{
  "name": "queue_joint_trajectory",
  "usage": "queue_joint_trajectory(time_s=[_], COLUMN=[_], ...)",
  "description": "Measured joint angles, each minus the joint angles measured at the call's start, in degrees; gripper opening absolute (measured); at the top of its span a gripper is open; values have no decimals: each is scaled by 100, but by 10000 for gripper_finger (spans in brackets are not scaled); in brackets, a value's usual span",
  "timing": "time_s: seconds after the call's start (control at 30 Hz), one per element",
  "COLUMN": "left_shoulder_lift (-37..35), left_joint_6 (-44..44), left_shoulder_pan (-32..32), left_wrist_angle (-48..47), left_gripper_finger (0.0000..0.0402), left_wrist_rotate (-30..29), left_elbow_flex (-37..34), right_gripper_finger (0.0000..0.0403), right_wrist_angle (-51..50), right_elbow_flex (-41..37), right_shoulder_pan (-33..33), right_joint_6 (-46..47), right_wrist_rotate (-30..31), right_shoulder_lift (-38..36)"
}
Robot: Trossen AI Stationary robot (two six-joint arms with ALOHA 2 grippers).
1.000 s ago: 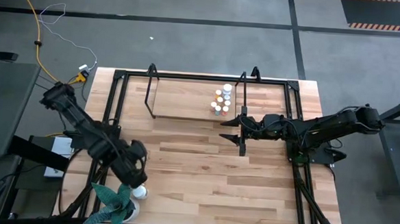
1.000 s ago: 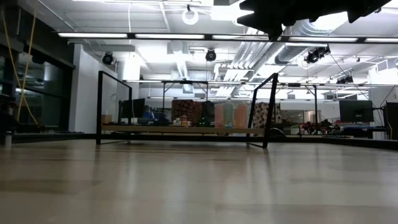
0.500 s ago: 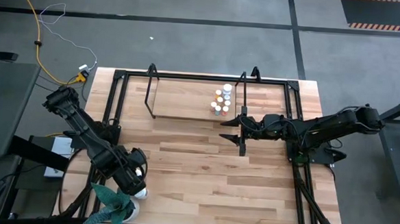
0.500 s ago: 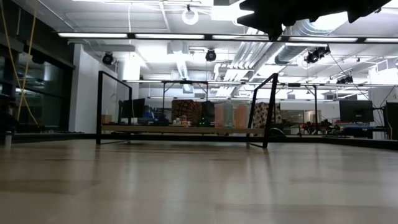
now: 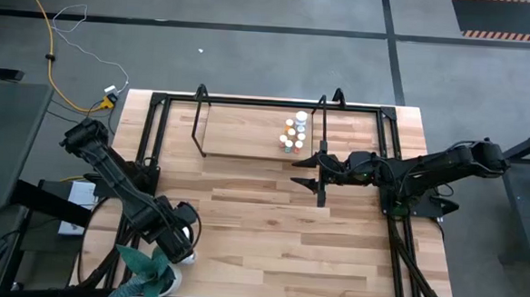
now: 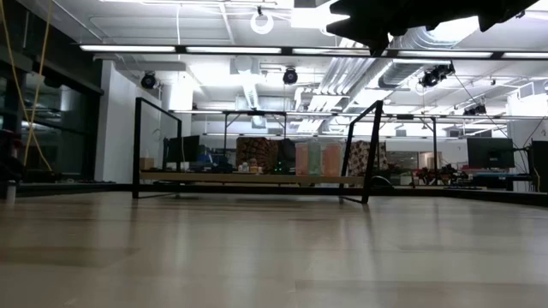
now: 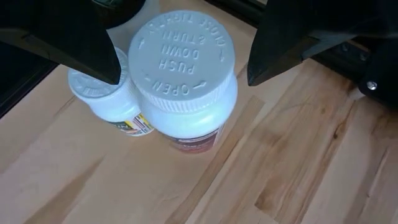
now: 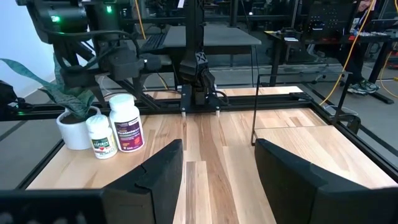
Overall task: Pick and place medicine bottles onto shelf by color
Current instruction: Put the white and purple pill bottle on the shelf
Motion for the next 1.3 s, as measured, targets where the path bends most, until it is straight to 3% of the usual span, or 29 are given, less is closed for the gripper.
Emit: queue_joint_trajectory(time_s=[0.43,0.87,1.3], left_shoulder_lift=[2,2,2], left_joint_6=[10,312,555], left_shoulder_pan=[0,273,459], left_wrist_angle=[-1,-7,-2], left_gripper_finger=[329,218,233], left_wrist_rotate=[2,24,-57], left_elbow_flex=[0,0,2], right_gripper_finger=[193,193,193], right_wrist_angle=[0,0,-2], right_elbow_flex=[0,0,0], right_shoulder_pan=[-1,0,-1], right_joint_6=[0,-1,0], right_wrist_rotate=[0,1,1], right_shoulder_lift=[0,0,0])
